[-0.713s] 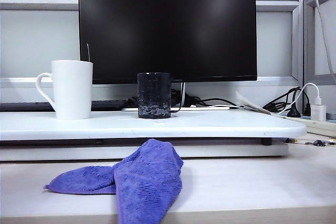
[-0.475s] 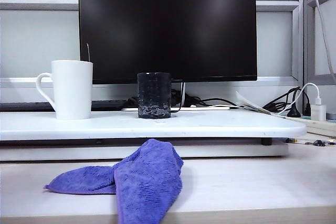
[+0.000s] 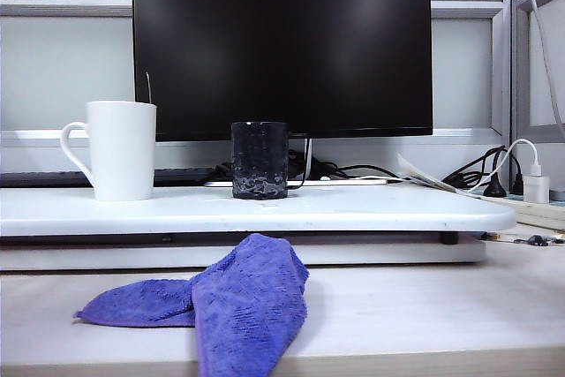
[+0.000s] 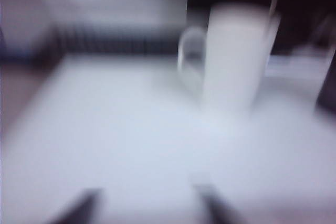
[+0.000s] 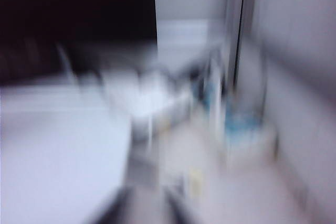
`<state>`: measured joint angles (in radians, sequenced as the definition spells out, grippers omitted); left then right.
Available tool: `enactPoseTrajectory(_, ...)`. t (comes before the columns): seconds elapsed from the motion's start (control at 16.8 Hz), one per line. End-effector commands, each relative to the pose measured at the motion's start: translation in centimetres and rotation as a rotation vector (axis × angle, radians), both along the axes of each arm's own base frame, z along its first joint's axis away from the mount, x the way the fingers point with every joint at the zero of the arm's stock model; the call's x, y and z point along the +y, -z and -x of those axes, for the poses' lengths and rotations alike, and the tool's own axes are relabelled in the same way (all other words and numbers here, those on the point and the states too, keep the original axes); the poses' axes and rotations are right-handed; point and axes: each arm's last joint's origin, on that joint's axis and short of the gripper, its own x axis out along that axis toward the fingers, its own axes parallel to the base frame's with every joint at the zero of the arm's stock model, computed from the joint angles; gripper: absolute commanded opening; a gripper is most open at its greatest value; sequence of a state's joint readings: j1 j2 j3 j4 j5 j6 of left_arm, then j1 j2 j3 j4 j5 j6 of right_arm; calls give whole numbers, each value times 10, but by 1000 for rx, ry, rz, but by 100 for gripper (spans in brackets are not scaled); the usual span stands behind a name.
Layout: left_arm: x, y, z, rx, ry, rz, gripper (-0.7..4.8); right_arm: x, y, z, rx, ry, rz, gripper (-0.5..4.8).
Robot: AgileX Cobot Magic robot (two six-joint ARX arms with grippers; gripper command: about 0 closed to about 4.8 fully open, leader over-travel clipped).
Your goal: Carefully pick up the black cup and pour some water from the black cup into the white cup.
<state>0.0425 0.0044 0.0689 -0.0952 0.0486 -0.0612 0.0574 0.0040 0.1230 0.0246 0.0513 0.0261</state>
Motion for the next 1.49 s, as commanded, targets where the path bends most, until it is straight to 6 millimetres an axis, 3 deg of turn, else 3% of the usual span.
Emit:
enactPoseTrajectory(0.06, 0, -46, 10, -251, 5, 47, 479, -1, -52, 17, -185, 9, 30, 255)
enactPoseTrajectory(0.24, -2, -95, 25, -400, 53, 57, 479, 0, -106, 12, -274, 1, 101, 312)
enactPoseTrajectory(0.42, -4, -145, 26, -439, 114, 42, 479, 1, -163, -18, -386, 44, 162, 317)
enactPoseTrajectory(0.59, -3, -176, 4, -386, 122, 41, 479, 4, -204, -64, -358, 33, 93, 316)
enactPoseTrajectory(0.71, -4, -176, -23, -289, 198, 41, 479, 16, -217, -94, -316, -199, -42, 315)
enactPoseTrajectory(0.89, -5, -152, -78, -102, 316, 69, 479, 48, -203, -144, -131, -340, -39, 316)
enactPoseTrajectory(1.13, -5, -119, -121, 81, 367, 112, 479, 75, -145, -197, 129, -378, 95, 316)
enactPoseTrajectory(1.31, -18, -94, -150, 154, 373, 97, 479, 87, -105, -227, 269, -417, 64, 316)
enactPoseTrajectory(1.49, -29, -74, -171, 170, 398, 82, 479, 109, -76, -240, 342, -491, 78, 316)
